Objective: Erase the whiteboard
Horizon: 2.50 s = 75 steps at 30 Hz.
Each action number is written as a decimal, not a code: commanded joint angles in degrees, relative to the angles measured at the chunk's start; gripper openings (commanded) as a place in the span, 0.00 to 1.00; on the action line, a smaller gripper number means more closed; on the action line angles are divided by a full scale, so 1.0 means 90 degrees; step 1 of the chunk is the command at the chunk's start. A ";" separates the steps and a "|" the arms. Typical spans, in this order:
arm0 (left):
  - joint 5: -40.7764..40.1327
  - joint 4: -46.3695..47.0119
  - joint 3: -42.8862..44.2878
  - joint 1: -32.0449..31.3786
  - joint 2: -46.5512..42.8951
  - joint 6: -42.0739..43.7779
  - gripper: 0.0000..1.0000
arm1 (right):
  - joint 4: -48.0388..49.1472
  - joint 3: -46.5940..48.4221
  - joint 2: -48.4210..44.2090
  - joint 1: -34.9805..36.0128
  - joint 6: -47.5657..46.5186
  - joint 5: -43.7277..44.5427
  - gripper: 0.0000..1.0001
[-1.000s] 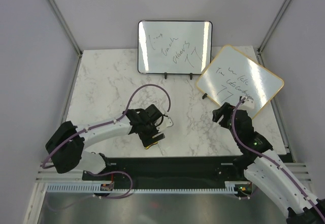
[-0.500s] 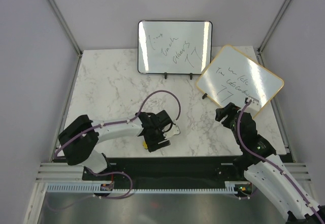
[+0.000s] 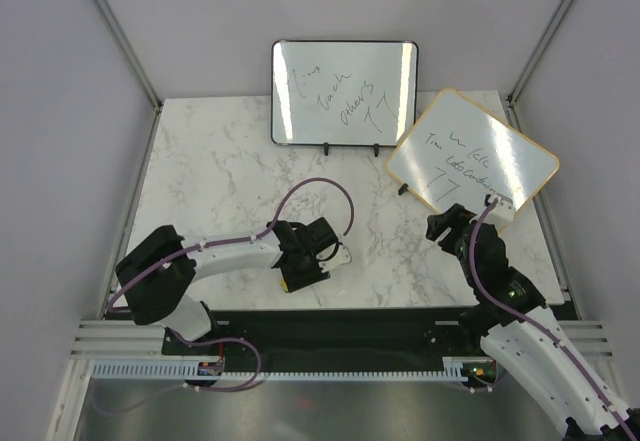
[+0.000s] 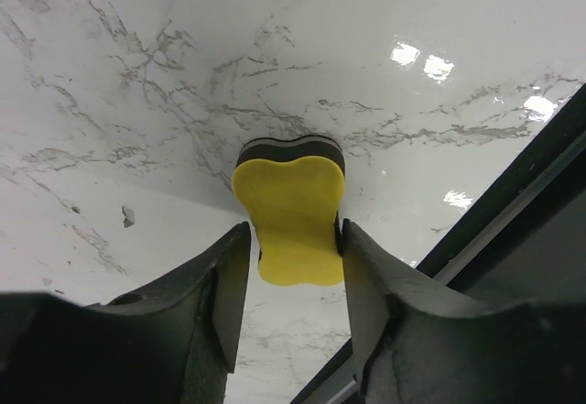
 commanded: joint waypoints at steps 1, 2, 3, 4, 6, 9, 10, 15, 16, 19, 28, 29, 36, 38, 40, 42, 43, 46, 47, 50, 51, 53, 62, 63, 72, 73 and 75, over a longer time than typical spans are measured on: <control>-0.0180 0.0090 -0.0025 0.0001 0.0004 -0.0081 0.51 | -0.0042 0.0021 -0.0096 -0.0005 0.0023 0.0182 0.74; -0.0200 0.0100 -0.0025 0.0001 0.0024 -0.0081 0.45 | -0.0043 0.0011 -0.0115 -0.0005 0.0023 0.0191 0.74; -0.0200 0.0119 -0.0025 0.0001 0.0053 -0.0071 0.43 | -0.0043 0.0011 -0.0125 -0.0005 0.0023 0.0182 0.74; -0.0210 0.0119 -0.0016 0.0001 0.0063 -0.0090 0.42 | -0.0052 0.0002 -0.0115 -0.0005 0.0023 0.0191 0.74; -0.0190 0.0119 0.0014 0.0001 0.0034 -0.0110 0.40 | -0.0072 -0.0047 -0.0125 -0.0005 0.0071 0.0182 0.74; -0.0132 0.0109 0.0043 0.0001 -0.0054 -0.0130 0.33 | -0.0072 -0.0154 -0.0008 -0.0005 0.0247 0.0269 0.74; -0.0122 0.0109 0.0053 0.0001 -0.0073 -0.0139 0.29 | -0.0091 -0.0174 0.0050 -0.0005 0.0441 0.0347 0.74; -0.0122 0.0139 0.0111 0.0001 -0.0181 -0.0091 0.04 | -0.0101 -0.0048 0.1171 -0.0005 0.0999 0.0902 0.73; -0.0141 0.0168 0.0131 0.0001 -0.0210 -0.0042 0.03 | -0.0091 0.0049 0.1435 -0.0005 0.1048 0.1001 0.72; -0.0317 0.0275 0.0306 0.0070 -0.0376 0.0046 0.02 | -0.0101 0.0537 0.2858 0.0005 0.1117 0.1478 0.62; -0.0191 0.1027 0.1594 0.0851 -0.0427 0.0036 0.02 | 0.0377 0.0704 0.4131 -0.0044 0.1438 0.2348 0.55; -0.0142 0.1056 0.1876 0.0919 -0.0338 0.0027 0.02 | 0.0464 0.0734 0.4210 -0.0112 0.1439 0.2466 0.54; 0.0093 0.1154 0.3342 0.1075 0.0736 -0.0100 0.02 | 0.1537 0.0568 0.4865 -0.0405 0.0981 0.1931 0.53; 0.0151 0.1183 0.3819 0.1134 0.1105 -0.0149 0.02 | 0.1928 0.0510 0.4972 -0.0463 0.0796 0.1852 0.50; 0.0171 0.1222 0.4123 0.1202 0.1341 -0.0227 0.02 | 0.2144 0.0519 0.5099 -0.0493 0.0629 0.1696 0.46; 0.0191 0.1262 0.4582 0.1310 0.1682 -0.0305 0.02 | 0.2155 0.0587 0.5197 -0.0532 0.0618 0.1705 0.45; 0.0191 0.1291 0.4739 0.1349 0.1781 -0.0354 0.02 | 0.2155 0.0587 0.5294 -0.0552 0.0648 0.1715 0.45; 0.0191 0.1447 0.5392 0.1456 0.2191 -0.0374 0.02 | 0.2106 0.0607 0.5508 -0.0600 0.0745 0.1666 0.45; 0.0191 0.1476 0.5511 0.1466 0.2298 -0.0364 0.02 | 0.2019 0.0636 0.5577 -0.0601 0.0775 0.1685 0.45; 0.0345 0.1584 0.6017 0.1466 0.2718 -0.0384 0.02 | 0.1921 0.0743 0.5802 -0.0601 0.0882 0.1754 0.45; 0.0366 0.1623 0.6145 0.1466 0.2806 -0.0413 0.02 | 0.1911 0.0763 0.5851 -0.0591 0.0892 0.1764 0.45; 0.0502 0.1623 0.6564 0.1457 0.3128 -0.0491 0.02 | 0.1901 0.0812 0.5988 -0.0601 0.0902 0.1822 0.44; 0.0991 0.1662 0.8449 0.1437 0.4446 -0.0891 0.02 | 0.1910 0.0695 0.6184 -0.0630 0.0892 0.1842 0.24; 0.1030 0.1681 0.8606 0.1427 0.4554 -0.0872 0.02 | 0.1911 0.0666 0.6174 -0.0630 0.0882 0.1813 0.19; 0.0669 0.2325 0.9730 0.1193 0.5482 -0.0765 0.02 | 0.1755 0.0694 0.6437 -0.0630 0.0901 0.1120 0.00; 0.0572 0.2404 0.9779 0.1183 0.5638 -0.0745 0.02 | 0.1629 0.0791 0.6495 -0.0630 0.0931 0.1090 0.00; 0.0532 0.2666 0.9789 0.1183 0.5775 -0.0677 0.02 | 0.1540 0.0870 0.6709 -0.0620 0.0970 0.0973 0.00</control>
